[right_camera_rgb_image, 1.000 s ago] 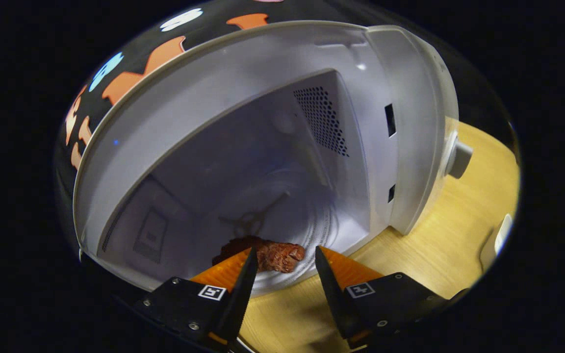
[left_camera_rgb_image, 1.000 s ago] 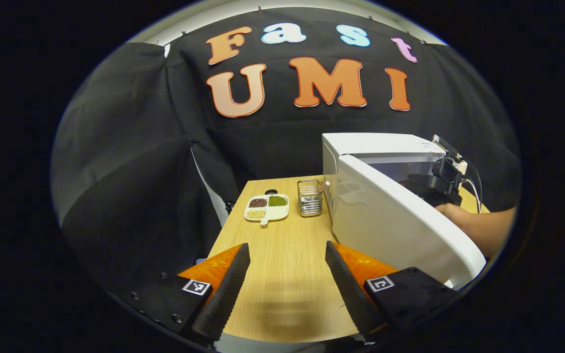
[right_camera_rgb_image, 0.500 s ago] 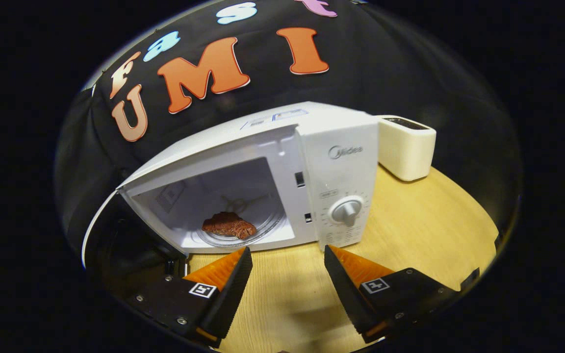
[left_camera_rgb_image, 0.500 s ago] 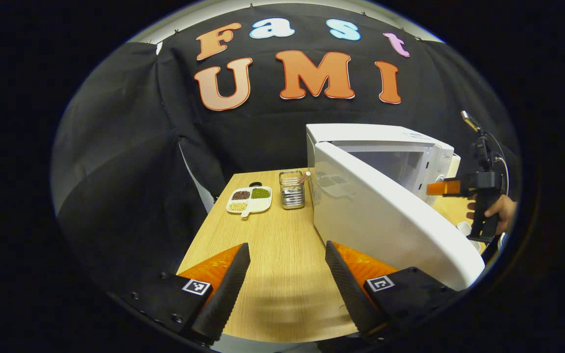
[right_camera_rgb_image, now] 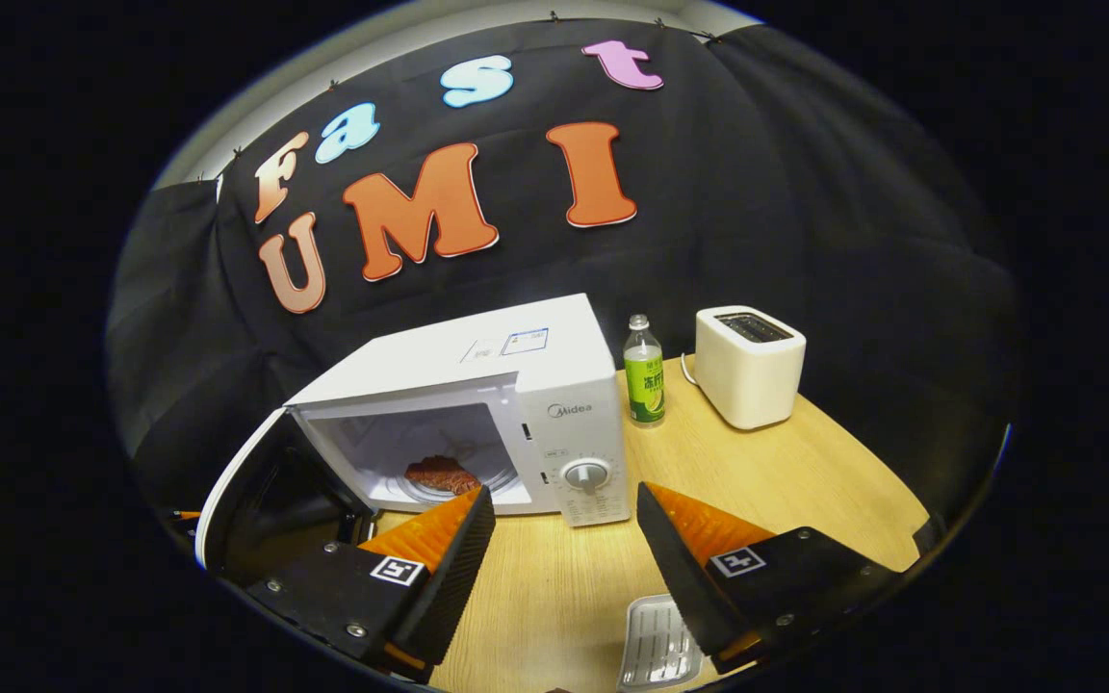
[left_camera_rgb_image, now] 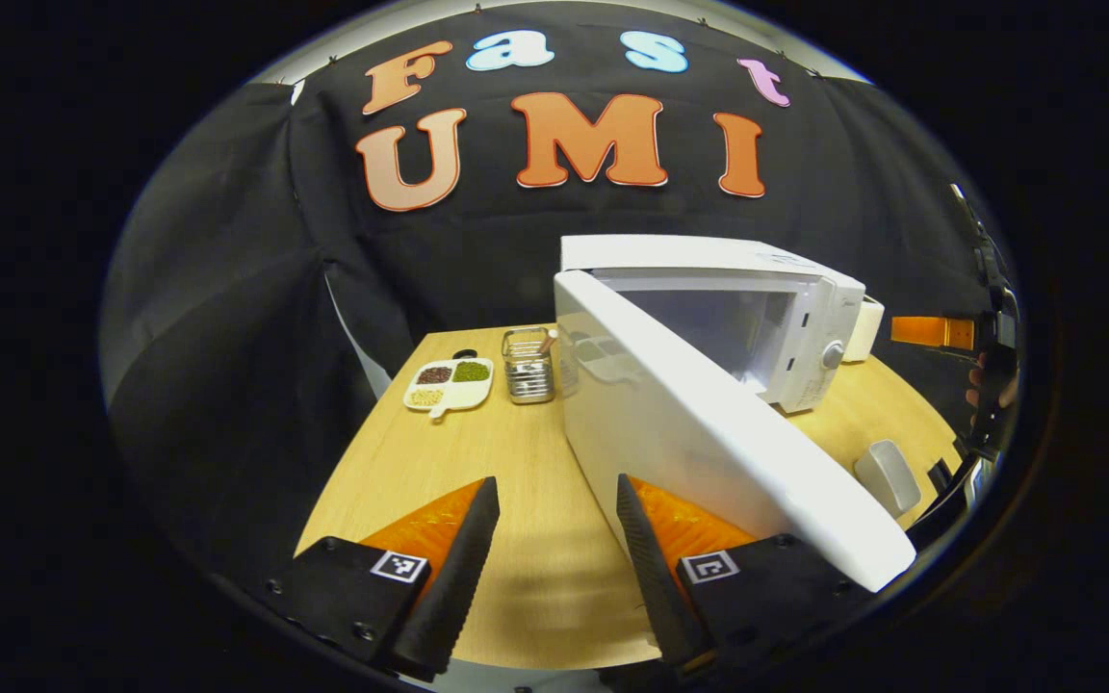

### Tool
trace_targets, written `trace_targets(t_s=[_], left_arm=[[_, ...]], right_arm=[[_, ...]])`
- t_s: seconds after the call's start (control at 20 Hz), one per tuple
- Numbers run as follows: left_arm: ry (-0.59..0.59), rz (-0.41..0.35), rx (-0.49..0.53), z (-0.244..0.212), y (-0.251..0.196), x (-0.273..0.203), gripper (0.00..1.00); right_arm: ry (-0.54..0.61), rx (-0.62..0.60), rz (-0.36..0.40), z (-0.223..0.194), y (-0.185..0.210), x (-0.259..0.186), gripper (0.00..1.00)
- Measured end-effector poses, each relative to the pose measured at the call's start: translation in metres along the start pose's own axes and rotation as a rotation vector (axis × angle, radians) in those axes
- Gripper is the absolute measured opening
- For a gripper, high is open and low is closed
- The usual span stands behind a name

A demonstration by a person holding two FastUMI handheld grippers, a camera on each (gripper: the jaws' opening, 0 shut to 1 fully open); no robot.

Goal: Open the microwave oven with the left hand, put the food in, and close the microwave oven.

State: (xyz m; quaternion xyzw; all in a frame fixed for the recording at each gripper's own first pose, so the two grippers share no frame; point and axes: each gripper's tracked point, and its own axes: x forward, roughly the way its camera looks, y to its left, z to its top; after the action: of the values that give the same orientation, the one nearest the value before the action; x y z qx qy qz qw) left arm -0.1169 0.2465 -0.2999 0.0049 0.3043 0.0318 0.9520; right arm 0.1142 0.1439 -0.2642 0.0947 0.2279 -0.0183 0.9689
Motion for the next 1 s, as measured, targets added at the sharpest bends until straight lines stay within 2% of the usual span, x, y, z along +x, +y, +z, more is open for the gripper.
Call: trace_targets(t_s=[0.05, 0.15, 0.2, 0.25, 0.35, 0.4, 0.55, 0.7, 1.0], left_arm=[[-0.002, -0.013, -0.002, 0.002, -0.01, 0.001, 0.78], [0.006, -0.026, 0.006, 0.002, -0.025, 0.005, 0.63], [0.012, -0.034, 0.009, -0.001, -0.033, 0.006, 0.47], [0.022, -0.044, 0.01, -0.003, -0.04, 0.008, 0.4], [0.03, -0.071, 0.008, -0.007, -0.06, 0.008, 0.15], [0.023, -0.083, 0.014, -0.005, -0.068, 0.013, 0.08], [0.028, -0.169, 0.024, -0.005, -0.102, 0.015, 0.07], [0.028, -0.189, 0.071, -0.008, -0.124, 0.025, 0.06], [0.013, -0.253, 0.102, 0.01, -0.168, 0.042, 0.03]], right_arm=[[-0.005, -0.009, -0.006, 0.001, -0.007, -0.004, 0.93], [-0.014, -0.029, -0.018, 0.004, -0.023, -0.011, 0.93], [-0.019, -0.031, -0.019, 0.007, -0.027, -0.015, 0.94], [-0.027, -0.028, -0.022, 0.01, -0.033, -0.019, 0.94], [-0.038, -0.017, -0.033, 0.014, -0.047, -0.025, 0.94], [-0.038, -0.021, -0.051, 0.015, -0.059, -0.027, 0.94], [-0.072, -0.011, -0.088, 0.029, -0.088, -0.041, 0.95], [-0.108, -0.017, -0.121, 0.043, -0.113, -0.054, 0.95], [-0.144, -0.071, -0.125, 0.054, -0.122, -0.073, 0.95]])
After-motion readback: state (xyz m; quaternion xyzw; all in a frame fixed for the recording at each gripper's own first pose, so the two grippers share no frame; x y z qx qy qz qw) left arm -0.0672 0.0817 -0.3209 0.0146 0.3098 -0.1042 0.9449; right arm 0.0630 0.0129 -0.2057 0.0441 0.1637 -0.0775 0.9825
